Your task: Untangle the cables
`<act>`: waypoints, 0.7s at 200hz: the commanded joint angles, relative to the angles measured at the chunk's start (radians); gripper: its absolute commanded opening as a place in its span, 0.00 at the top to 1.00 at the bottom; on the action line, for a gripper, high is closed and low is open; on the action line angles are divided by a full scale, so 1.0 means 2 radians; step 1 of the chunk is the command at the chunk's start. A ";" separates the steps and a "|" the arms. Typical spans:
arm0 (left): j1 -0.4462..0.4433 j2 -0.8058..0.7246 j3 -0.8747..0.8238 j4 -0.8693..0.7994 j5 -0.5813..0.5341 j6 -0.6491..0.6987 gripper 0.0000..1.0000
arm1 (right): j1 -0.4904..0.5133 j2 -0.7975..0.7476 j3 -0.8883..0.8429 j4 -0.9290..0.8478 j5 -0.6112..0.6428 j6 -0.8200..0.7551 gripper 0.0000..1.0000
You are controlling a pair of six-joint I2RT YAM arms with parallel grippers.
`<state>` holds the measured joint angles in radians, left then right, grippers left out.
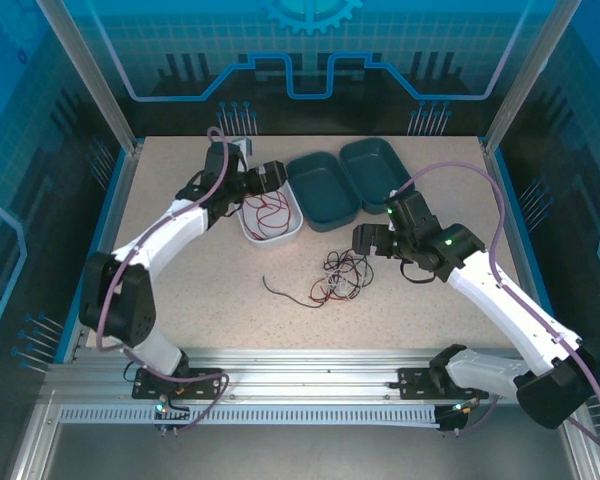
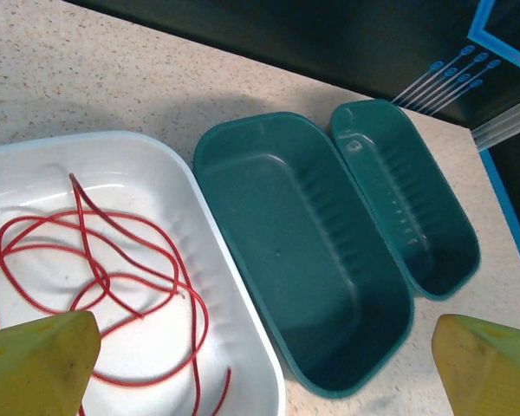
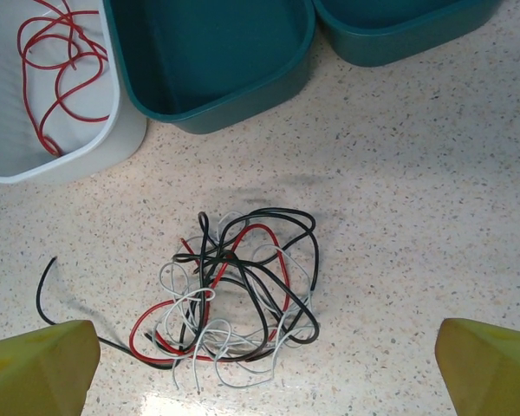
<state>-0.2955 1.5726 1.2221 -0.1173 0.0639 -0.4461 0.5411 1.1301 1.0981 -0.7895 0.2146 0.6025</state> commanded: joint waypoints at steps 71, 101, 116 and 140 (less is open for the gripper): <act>-0.167 -0.134 -0.195 -0.003 -0.013 0.000 0.01 | -0.013 0.004 -0.060 0.043 -0.050 0.029 0.03; -0.193 -0.130 -0.242 0.009 0.015 -0.018 0.04 | -0.014 0.036 -0.068 0.043 -0.058 0.039 0.04; -0.205 -0.122 -0.262 0.039 0.034 -0.034 0.08 | -0.014 0.055 -0.072 0.047 -0.065 0.043 0.04; -0.224 -0.094 -0.269 0.068 0.046 -0.047 0.15 | -0.014 0.081 -0.077 0.075 -0.084 0.046 0.05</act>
<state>-0.7090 1.3369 0.6968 -0.0772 0.0982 -0.4961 0.5228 1.2545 0.9634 -0.6968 0.0967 0.6674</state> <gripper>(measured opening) 0.875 0.952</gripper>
